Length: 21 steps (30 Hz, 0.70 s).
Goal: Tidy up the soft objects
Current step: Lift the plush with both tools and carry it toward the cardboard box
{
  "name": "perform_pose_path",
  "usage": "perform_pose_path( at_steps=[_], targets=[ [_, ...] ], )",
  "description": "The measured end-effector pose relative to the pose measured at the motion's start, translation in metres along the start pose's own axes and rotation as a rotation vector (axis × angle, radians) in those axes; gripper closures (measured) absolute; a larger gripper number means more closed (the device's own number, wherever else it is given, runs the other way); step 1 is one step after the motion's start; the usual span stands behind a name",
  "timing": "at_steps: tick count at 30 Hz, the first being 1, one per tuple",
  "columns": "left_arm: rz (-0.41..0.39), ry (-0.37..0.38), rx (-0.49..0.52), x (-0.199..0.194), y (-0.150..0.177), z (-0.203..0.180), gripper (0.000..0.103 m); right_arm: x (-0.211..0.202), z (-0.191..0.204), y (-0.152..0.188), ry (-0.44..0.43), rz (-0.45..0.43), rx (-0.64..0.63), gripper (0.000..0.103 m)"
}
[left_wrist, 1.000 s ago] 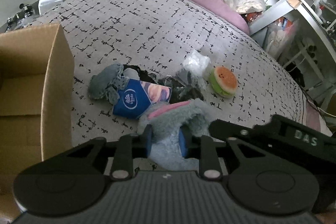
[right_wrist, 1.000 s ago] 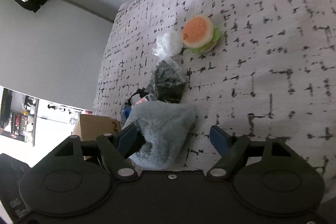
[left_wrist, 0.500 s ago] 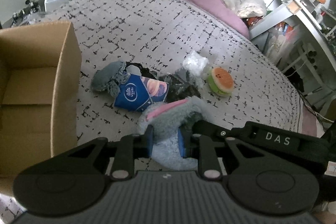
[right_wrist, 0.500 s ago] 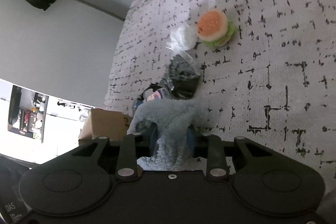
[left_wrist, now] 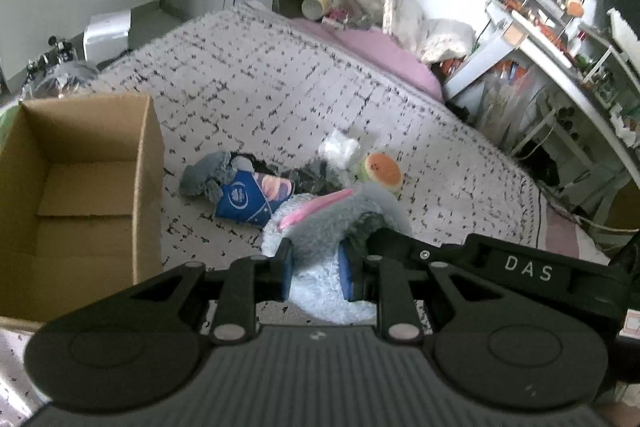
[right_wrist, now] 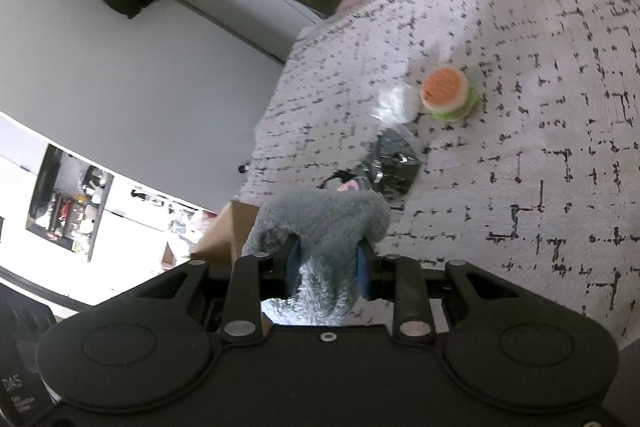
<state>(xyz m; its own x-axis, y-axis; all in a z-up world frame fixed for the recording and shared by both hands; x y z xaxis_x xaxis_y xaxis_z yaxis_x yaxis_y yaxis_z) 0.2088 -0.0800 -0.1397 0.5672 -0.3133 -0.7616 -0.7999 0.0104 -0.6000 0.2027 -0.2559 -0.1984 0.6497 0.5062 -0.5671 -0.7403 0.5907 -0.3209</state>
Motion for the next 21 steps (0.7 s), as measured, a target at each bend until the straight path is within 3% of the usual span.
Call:
perform_pose_path(
  at_steps=[9, 21],
  targets=[
    [-0.089, -0.010, 0.002, -0.042, -0.002, -0.006, 0.081, -0.026, 0.029, 0.007, -0.058, -0.035, -0.068, 0.075],
    [-0.146, -0.012, -0.005, -0.077, 0.003, 0.001, 0.081, -0.041, 0.053, 0.021, -0.098, -0.054, -0.107, 0.075]
  ],
)
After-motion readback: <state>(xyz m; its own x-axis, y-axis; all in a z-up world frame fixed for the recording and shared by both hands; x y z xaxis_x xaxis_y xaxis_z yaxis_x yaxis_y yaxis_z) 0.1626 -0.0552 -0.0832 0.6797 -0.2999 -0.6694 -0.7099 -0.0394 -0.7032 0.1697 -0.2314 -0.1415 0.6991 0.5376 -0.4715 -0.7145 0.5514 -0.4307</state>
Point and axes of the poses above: each gripper's, at about its wrist camera, not at the fingertips, and x roughly the way its jaws point, z to its left, y to its underside, the point moved 2 cm from there along x, roughly the way its jaws point, and after that the axes turned 6 degrees about x, right-handed, at the moved point
